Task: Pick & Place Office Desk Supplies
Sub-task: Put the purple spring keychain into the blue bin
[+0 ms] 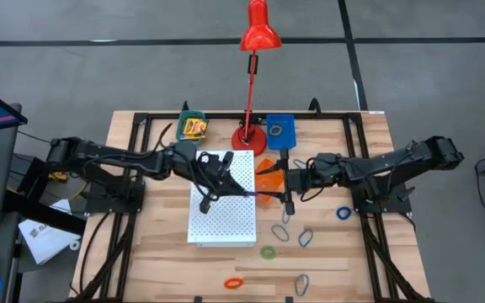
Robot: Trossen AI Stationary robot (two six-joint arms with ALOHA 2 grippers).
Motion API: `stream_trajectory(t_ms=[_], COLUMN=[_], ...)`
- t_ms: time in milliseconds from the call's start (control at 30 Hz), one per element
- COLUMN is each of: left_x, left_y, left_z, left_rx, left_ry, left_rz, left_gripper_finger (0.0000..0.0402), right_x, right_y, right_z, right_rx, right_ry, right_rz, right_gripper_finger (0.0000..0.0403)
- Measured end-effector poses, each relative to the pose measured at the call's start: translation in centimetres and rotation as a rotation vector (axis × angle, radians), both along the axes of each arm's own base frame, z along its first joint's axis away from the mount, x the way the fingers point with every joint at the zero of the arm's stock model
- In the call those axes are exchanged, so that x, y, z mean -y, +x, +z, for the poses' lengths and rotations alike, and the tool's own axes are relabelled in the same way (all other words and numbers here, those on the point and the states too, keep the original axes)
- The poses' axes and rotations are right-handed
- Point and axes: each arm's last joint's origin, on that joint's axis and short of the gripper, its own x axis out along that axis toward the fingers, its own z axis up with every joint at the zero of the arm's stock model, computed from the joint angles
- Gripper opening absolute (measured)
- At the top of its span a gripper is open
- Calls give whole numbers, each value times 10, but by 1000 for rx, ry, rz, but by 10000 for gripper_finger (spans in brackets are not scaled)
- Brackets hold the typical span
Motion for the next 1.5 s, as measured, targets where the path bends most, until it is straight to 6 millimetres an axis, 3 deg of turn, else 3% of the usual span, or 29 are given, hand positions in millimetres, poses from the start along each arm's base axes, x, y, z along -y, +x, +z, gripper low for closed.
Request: stream_trajectory(t_ms=[300,1067,1267,1500], left_x=[-11,-10,-10,-10], left_y=[7,7,7,7], left_z=[-2,1,3,5], left_rx=[-9,25,44,70], left_ry=[2,20,20,20], left_rz=[19,17,18,18], left_gripper_finger=[0,0,0,0], right_x=[-4,-6,-6,-6], right_y=[-1,-1,-1,1], right_z=[0,1,2,3], right_rx=[-1,11,13,40], right_ry=[17,31,31,6], right_rz=[60,62,62,63], right_gripper_finger=[228,217,154,20])
